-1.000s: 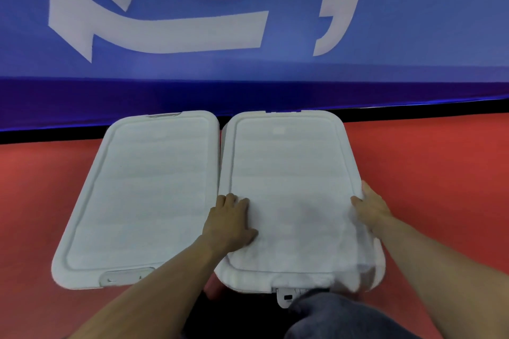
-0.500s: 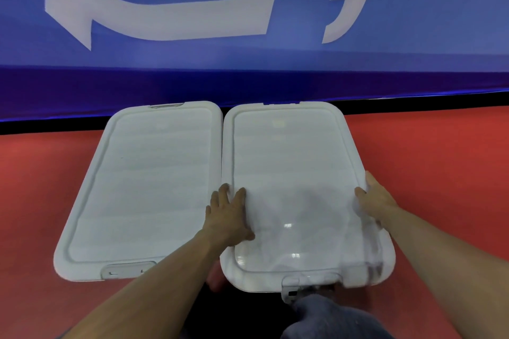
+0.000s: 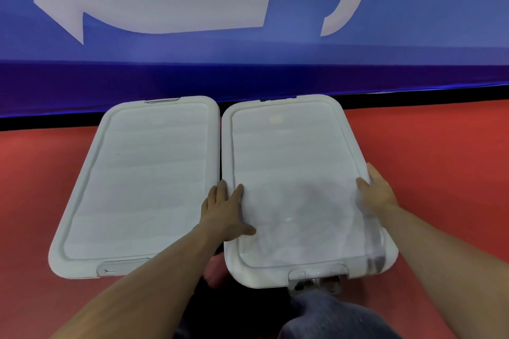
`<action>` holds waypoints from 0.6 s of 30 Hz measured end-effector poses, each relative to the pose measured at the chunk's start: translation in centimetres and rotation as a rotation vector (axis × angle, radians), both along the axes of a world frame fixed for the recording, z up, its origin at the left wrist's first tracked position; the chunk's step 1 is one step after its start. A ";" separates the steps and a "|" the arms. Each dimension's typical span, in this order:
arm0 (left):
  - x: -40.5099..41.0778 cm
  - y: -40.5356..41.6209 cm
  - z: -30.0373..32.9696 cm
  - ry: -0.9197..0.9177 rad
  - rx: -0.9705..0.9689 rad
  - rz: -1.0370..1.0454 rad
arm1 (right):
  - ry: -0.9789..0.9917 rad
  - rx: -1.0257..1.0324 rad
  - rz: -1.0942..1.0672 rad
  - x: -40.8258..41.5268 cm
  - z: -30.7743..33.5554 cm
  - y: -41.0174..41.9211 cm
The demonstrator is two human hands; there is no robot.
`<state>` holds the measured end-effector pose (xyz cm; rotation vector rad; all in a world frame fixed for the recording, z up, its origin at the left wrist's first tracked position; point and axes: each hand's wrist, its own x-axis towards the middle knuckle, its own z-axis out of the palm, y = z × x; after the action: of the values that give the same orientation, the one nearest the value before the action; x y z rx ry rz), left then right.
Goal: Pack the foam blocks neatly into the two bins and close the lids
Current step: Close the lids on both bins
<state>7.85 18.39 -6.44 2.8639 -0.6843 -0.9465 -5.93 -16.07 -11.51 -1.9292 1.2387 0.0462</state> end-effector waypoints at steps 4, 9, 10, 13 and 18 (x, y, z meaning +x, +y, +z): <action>0.0 0.5 -0.1 -0.034 0.025 -0.038 | 0.172 -0.119 0.090 -0.9 1.5 2.0; -0.7 -0.6 0.4 -0.039 -0.057 -0.157 | 0.220 -0.397 0.508 -3.3 2.4 5.3; -1.0 -0.7 0.3 -0.021 -0.070 -0.181 | 0.197 -0.396 0.595 -3.5 2.4 6.0; -2.1 -1.2 -0.1 0.023 -0.061 -0.180 | 0.142 -0.351 0.833 -4.2 2.5 8.3; -2.9 -1.5 0.1 0.003 -0.047 -0.177 | 0.020 -0.392 1.054 -6.1 2.6 10.6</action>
<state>4.98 16.88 -6.38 2.7972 -0.9598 -0.9408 -12.06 -5.47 -8.92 -2.7261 0.1135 0.3846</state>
